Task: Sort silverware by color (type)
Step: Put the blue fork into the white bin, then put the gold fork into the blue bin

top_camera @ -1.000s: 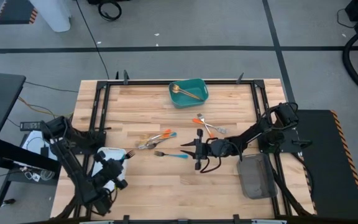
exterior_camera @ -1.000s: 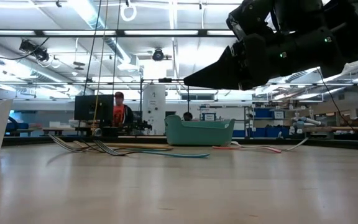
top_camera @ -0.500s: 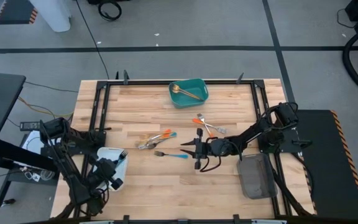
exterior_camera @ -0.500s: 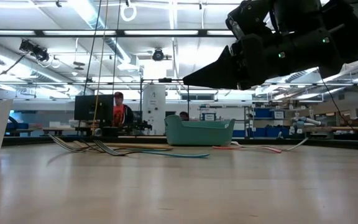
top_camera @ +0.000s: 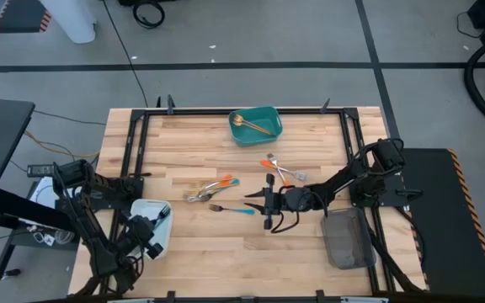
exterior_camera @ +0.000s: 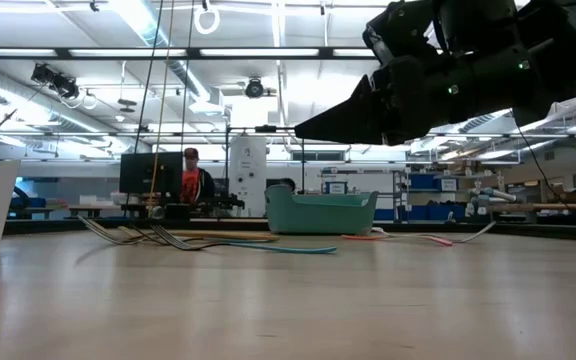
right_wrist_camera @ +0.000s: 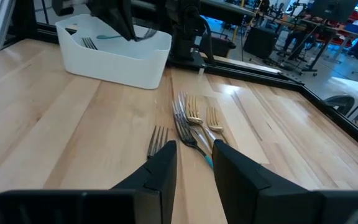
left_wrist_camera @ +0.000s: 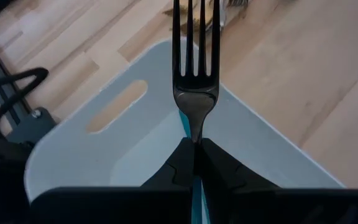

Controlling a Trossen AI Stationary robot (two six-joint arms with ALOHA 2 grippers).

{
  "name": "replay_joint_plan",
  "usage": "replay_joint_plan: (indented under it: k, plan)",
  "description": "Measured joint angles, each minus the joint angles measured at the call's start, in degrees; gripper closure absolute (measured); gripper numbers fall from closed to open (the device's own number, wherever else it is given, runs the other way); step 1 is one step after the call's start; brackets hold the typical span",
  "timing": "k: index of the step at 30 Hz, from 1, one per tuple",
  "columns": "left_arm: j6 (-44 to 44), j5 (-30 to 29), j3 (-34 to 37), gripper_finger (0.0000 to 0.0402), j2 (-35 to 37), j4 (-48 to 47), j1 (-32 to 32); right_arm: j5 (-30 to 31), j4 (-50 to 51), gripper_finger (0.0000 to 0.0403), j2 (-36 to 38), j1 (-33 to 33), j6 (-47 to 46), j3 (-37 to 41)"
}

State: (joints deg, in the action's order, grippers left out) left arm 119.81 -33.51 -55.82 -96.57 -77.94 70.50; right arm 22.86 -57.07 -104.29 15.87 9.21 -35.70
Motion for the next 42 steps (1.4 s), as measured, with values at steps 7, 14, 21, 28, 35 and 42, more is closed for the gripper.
replay_joint_plan:
  k: [7, 14, 21, 28, 35, 42]
  plan:
    - [1.0, 1.6, 2.9, 0.0381, 0.0, 2.5, 0.4, 0.0, 0.0, 0.0293, 0.0, 0.0, 0.0, 0.0]
    - [1.4, 1.7, 4.5, 0.0381, 0.0, 3.9, 1.0, 0.0, 0.1, 0.0293, 0.0, 0.0, -0.4, 0.0]
    - [0.7, 2.0, 5.7, 0.0362, 0.0, 5.9, -0.3, 0.0, 0.2, 0.0293, 0.0, 0.1, -1.2, 0.0]
    - [-0.4, 2.1, 4.7, 0.0275, 0.0, 4.8, -1.2, 0.0, 1.2, 0.0293, 0.0, 0.2, -1.9, 0.0]
    - [-6.6, 1.6, 1.5, 0.0231, 4.7, -1.0, -4.0, 0.0, 1.1, 0.0293, 0.0, 0.2, -2.2, 0.0]
    - [-20.5, 1.8, 0.7, 0.0242, 9.5, 0.6, -10.8, 0.0, 1.1, 0.0293, 0.0, 0.2, -2.2, 0.0]
